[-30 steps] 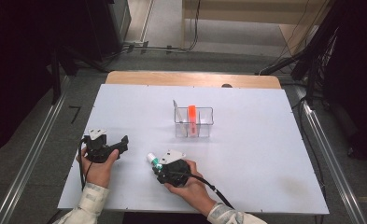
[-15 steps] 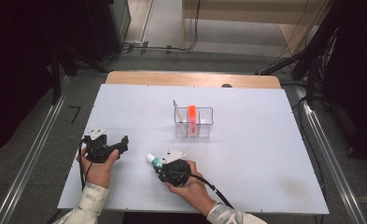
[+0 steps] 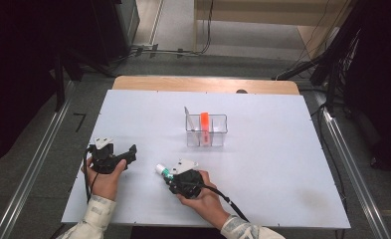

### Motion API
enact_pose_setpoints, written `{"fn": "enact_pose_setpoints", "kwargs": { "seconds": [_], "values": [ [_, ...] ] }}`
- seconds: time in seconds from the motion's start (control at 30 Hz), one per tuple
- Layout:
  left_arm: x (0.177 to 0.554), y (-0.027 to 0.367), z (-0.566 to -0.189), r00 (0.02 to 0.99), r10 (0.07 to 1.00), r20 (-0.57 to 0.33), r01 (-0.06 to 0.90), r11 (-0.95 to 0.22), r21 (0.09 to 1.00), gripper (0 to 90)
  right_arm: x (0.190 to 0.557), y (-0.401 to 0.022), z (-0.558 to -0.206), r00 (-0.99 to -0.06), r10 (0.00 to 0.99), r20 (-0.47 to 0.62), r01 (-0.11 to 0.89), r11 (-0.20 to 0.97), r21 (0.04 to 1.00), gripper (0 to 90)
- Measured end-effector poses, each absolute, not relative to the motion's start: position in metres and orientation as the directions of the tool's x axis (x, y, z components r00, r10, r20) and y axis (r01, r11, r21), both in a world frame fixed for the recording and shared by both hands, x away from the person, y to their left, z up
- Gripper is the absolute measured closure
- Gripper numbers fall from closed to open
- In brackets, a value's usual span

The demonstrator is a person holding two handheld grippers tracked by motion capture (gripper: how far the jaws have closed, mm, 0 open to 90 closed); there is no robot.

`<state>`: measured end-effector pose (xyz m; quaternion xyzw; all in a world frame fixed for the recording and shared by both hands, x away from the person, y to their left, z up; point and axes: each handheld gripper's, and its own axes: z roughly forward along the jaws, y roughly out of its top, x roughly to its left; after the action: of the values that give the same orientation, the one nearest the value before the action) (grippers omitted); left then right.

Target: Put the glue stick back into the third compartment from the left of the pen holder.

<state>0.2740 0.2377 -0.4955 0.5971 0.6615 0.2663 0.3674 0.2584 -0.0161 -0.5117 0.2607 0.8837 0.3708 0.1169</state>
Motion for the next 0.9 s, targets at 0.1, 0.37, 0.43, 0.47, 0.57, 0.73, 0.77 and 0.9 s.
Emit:
{"fn": "enact_pose_setpoints", "kwargs": {
  "seconds": [0.1,0.37,0.43,0.47,0.57,0.73,0.77,0.9],
  "values": [
    [0.274,0.238,-0.496,-0.017,0.986,-0.167,0.595,0.144,0.791,14.0,0.259,-0.017,-0.511,-0.834,0.551,-0.003,0.384,0.584,0.716,63.5],
    [0.274,0.237,-0.496,-0.016,0.986,-0.164,0.598,0.140,0.789,14.1,0.262,-0.023,-0.507,-0.824,0.567,-0.001,0.390,0.568,0.725,63.5],
    [0.274,0.237,-0.496,-0.015,0.987,-0.163,0.596,0.140,0.791,14.1,0.263,-0.025,-0.506,-0.821,0.571,-0.002,0.390,0.563,0.729,63.5],
    [0.274,0.237,-0.496,-0.015,0.986,-0.163,0.597,0.140,0.790,14.0,0.263,-0.025,-0.506,-0.821,0.571,-0.001,0.390,0.561,0.730,63.5],
    [0.274,0.237,-0.496,-0.016,0.986,-0.164,0.597,0.141,0.790,14.1,0.265,-0.028,-0.503,-0.816,0.578,-0.002,0.392,0.557,0.733,63.5],
    [0.274,0.238,-0.496,-0.015,0.986,-0.164,0.597,0.141,0.790,14.1,0.267,-0.035,-0.496,-0.806,0.592,0.004,0.396,0.534,0.747,63.5],
    [0.274,0.237,-0.496,-0.015,0.986,-0.165,0.597,0.141,0.790,14.0,0.268,-0.037,-0.495,-0.803,0.596,0.003,0.397,0.531,0.749,63.5],
    [0.274,0.237,-0.496,-0.015,0.986,-0.164,0.597,0.140,0.790,14.0,0.272,-0.044,-0.490,-0.791,0.612,0.011,0.406,0.511,0.758,63.4]
  ]
}}
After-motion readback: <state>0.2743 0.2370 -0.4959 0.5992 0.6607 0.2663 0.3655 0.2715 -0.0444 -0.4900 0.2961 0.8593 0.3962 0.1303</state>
